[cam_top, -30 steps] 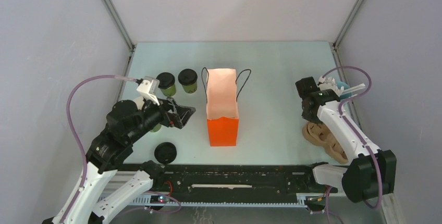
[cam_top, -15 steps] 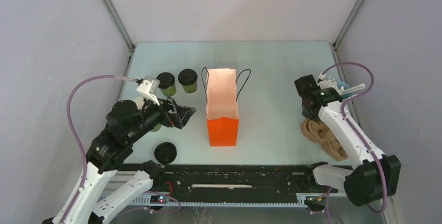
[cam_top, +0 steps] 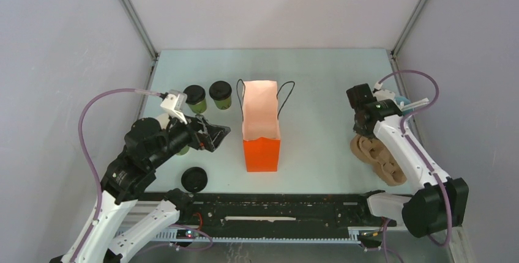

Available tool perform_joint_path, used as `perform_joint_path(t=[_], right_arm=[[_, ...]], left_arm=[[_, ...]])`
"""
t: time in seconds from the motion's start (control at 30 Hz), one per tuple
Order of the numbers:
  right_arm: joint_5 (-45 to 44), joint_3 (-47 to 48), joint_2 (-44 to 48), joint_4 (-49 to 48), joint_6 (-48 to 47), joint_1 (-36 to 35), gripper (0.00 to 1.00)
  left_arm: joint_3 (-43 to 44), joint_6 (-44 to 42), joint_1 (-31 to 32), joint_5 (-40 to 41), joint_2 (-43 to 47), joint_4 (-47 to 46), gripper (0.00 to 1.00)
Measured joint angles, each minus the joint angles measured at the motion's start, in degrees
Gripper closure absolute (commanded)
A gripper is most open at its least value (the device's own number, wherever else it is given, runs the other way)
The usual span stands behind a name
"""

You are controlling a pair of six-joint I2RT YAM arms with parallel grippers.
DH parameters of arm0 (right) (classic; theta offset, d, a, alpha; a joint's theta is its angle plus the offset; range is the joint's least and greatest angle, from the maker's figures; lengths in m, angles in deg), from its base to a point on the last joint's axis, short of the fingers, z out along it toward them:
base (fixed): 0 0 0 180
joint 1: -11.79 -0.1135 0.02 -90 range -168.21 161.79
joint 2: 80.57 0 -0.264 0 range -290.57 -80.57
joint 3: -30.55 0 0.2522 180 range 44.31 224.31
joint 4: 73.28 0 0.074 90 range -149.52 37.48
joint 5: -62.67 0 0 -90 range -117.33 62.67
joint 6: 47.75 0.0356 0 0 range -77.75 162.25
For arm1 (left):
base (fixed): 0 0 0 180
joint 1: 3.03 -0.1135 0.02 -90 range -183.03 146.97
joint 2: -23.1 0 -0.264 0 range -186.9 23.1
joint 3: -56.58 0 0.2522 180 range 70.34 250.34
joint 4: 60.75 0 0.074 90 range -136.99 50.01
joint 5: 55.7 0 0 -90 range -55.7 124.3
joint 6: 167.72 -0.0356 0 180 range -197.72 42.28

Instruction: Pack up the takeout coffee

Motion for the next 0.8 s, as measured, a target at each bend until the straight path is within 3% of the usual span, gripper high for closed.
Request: perform_joint_path(t=[0.13,0.27,0.43,0.67,0.8], right_arm=[[0.48,2.03,3.85,5.14,0.04,-3.96,1.00],[0.24,3.41,7.63,4.42,-0.48,-2.56,1.00],[-2.43,6.36,-1.25,2.97,-0.39,-4.35,1.00],[-6.67,10.73,1.77,15.17,0.94,-9.01,1.00],[-11.72,14.62,-8.74,19.63,3.02,-12.68,1.00]], left_arm=[[-0.02,0.02,0.00,-0.02,0.11,-0.07,0.00],[-0.02,0.26,0.00,-0.50,-0.55,-0.17,0.00],[-0.04,0.50,0.00,-0.44,-0.55,-0.24,0.00],[-0.50,0.96,0.00,-1.09,-1.18,-0.72,0.00],[-0.55,1.03,0.00,-1.14,-1.03,-0.76,0.00]])
